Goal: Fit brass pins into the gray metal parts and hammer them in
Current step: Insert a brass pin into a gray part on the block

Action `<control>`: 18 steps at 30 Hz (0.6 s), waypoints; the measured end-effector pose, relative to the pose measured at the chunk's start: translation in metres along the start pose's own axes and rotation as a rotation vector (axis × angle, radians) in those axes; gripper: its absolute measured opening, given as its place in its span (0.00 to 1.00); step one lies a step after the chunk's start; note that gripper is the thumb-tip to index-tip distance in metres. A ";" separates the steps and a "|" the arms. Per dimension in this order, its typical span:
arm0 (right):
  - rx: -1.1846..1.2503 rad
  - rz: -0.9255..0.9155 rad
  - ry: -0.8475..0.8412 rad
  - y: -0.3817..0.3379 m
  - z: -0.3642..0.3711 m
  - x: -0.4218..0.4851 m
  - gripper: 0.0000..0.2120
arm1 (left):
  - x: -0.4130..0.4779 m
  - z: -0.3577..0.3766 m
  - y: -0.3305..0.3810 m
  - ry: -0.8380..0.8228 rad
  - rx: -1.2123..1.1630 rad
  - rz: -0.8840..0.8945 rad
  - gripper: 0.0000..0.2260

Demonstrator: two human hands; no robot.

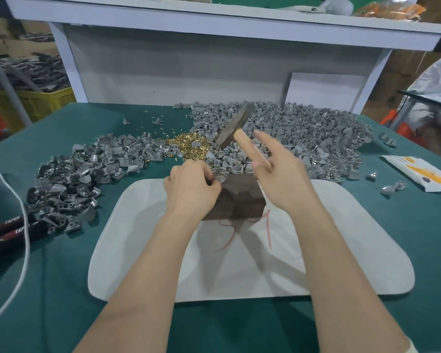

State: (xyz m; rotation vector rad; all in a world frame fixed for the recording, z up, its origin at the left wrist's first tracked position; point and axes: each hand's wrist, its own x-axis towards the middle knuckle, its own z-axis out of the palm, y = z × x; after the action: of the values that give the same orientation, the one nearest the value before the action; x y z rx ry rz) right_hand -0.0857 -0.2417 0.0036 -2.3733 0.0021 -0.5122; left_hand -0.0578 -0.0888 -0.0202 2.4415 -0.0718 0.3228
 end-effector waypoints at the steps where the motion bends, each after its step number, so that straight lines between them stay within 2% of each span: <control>1: -0.019 -0.011 0.021 0.000 -0.005 -0.001 0.22 | 0.000 0.000 -0.001 0.005 0.004 -0.010 0.04; 6: -0.081 -0.077 0.016 -0.004 -0.016 -0.009 0.18 | 0.001 0.000 -0.003 0.020 -0.019 -0.043 0.04; 13: -0.092 -0.145 -0.056 -0.010 -0.006 -0.014 0.24 | -0.001 -0.001 0.000 -0.026 -0.058 -0.029 0.06; 18: -0.196 -0.019 -0.044 -0.008 0.010 -0.009 0.14 | -0.003 0.000 0.007 -0.092 -0.018 0.043 0.06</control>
State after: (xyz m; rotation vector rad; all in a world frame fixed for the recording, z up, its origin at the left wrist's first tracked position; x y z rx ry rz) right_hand -0.0916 -0.2276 -0.0011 -2.5778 0.0105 -0.4883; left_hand -0.0614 -0.0939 -0.0167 2.4389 -0.1670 0.2274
